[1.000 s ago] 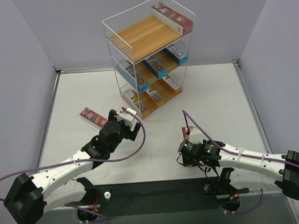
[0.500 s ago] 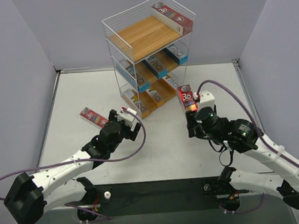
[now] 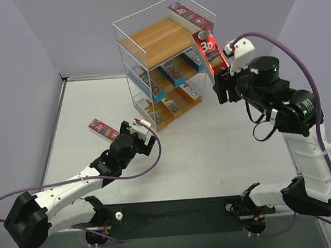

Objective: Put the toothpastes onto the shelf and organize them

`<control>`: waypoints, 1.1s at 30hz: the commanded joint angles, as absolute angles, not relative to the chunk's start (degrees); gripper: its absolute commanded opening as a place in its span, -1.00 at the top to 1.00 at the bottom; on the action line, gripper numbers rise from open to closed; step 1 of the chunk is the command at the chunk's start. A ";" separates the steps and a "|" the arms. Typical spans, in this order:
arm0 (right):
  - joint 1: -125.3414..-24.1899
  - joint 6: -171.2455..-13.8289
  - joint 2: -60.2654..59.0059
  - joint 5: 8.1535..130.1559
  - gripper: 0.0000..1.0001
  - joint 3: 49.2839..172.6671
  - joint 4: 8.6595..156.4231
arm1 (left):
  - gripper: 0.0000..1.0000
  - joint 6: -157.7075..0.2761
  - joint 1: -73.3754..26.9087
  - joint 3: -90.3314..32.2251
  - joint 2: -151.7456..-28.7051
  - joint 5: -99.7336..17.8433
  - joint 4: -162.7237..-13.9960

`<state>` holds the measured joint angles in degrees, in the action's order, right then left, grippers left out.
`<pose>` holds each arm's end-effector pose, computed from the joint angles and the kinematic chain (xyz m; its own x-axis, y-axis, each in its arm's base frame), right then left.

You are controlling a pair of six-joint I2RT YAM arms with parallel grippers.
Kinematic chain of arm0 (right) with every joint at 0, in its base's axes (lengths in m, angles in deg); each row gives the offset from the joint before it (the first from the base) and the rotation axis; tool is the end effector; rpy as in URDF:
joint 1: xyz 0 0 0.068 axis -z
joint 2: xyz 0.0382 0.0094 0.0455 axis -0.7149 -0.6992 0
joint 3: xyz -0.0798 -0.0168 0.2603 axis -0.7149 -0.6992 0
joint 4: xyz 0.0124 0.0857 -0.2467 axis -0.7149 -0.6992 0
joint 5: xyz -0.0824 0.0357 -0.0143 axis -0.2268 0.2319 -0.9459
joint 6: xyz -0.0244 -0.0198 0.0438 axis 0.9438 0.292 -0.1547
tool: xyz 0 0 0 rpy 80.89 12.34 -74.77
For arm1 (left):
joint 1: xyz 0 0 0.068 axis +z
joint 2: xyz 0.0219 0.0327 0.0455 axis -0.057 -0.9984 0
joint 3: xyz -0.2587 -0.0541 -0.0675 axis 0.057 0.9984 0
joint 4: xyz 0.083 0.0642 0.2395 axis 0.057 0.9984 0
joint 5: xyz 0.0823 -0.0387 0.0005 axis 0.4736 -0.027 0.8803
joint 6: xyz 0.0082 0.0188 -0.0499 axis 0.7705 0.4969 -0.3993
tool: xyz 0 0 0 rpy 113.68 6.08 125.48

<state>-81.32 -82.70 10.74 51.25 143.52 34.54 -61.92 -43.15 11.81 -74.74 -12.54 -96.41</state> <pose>0.1583 0.1058 0.5413 -0.1199 -0.1499 -0.9814 -0.4384 0.8949 -0.0832 0.1698 -0.1606 0.2432 -0.1761 0.3088 -0.9347 0.4729 0.8593 0.1949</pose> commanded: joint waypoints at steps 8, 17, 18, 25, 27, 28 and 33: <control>-72.98 -69.82 -12.00 69.15 0.56 171.91 41.72 | -0.95 -60.46 -43.32 11.30 -72.21 -12.47 -98.56; -70.86 -67.88 -20.35 76.36 0.46 171.57 57.28 | -0.95 -59.67 -43.32 11.48 -72.21 -11.68 -98.56; -70.78 -67.79 -21.40 76.63 0.45 171.57 58.25 | -0.95 -59.67 -43.32 11.48 -72.30 -11.68 -98.56; -70.60 -67.53 -24.05 77.16 0.28 171.40 63.53 | -0.95 -59.49 -43.40 11.56 -73.09 -11.59 -98.65; -70.42 -67.62 -24.49 77.25 0.21 171.22 63.71 | -0.95 -59.58 -43.32 11.48 -73.18 -11.68 -98.56; -70.42 -67.70 -24.49 77.33 0.10 171.13 64.06 | -0.95 -59.49 -43.32 11.48 -73.27 -11.59 -98.56; -69.99 -68.67 -24.67 77.68 -0.05 169.64 64.33 | -0.95 -59.49 -43.32 11.56 -73.44 -11.33 -98.56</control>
<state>-70.68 -68.23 -25.30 76.04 169.31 57.38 -60.35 -43.15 11.81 -73.23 -11.91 -96.39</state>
